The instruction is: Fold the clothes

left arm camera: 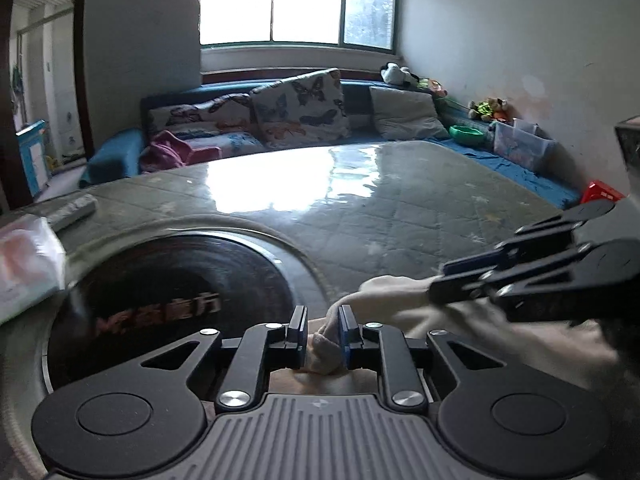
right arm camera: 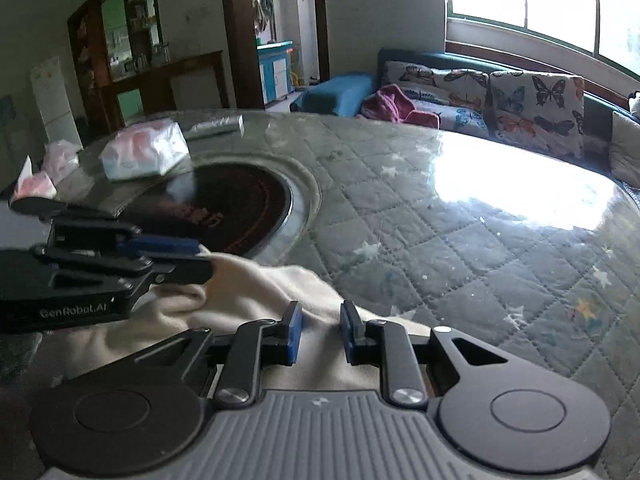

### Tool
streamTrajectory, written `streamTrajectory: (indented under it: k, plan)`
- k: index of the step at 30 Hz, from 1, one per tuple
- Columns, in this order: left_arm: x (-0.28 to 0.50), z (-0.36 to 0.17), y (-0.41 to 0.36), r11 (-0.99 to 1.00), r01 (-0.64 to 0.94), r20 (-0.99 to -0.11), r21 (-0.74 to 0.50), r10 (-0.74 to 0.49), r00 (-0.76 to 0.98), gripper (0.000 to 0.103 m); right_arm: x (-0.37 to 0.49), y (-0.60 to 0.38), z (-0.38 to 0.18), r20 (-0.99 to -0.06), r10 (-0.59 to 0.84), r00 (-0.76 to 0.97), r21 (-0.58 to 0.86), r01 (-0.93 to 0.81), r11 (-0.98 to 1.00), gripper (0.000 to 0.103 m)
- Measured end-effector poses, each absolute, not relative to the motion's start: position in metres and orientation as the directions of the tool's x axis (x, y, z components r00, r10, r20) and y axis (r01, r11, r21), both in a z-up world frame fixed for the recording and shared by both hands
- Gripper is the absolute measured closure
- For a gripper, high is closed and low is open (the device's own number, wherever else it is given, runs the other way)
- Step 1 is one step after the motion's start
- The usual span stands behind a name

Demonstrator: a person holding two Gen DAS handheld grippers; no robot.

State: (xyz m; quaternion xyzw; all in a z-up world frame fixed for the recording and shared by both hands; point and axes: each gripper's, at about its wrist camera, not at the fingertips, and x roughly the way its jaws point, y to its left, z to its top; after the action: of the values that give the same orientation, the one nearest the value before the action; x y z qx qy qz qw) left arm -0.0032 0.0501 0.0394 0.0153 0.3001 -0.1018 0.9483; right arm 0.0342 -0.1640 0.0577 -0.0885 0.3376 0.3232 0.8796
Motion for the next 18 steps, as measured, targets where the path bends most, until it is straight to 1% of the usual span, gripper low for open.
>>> streamTrajectory:
  k: [3,7,12,13,18]
  plan:
    - [-0.013,0.045,0.053,0.982,0.189,-0.556,-0.029,-0.173,0.813,0.084,0.024,-0.169,0.068,-0.636,0.526,0.565,0.061,-0.642,0.764,0.083]
    - [-0.031,0.053,0.046,0.977,0.212,-0.519,-0.032,-0.198,0.831,0.084,0.006,-0.174,0.077,-0.630,0.545,0.553,0.056,-0.667,0.743,0.082]
    - [-0.027,0.040,0.036,0.977,0.210,-0.561,0.047,-0.148,0.815,0.084,-0.015,-0.174,0.076,-0.639,0.566,0.522,0.059,-0.700,0.712,0.080]
    - [-0.026,0.037,0.034,0.976,0.210,-0.569,0.063,-0.138,0.811,0.084,-0.019,-0.173,0.074,-0.642,0.567,0.517,0.058,-0.704,0.707,0.077]
    - [-0.015,0.022,0.046,0.989,0.092,-0.610,0.115,-0.002,0.792,0.084,-0.029,-0.171,0.061,-0.661,0.550,0.510,0.037,-0.710,0.703,0.076]
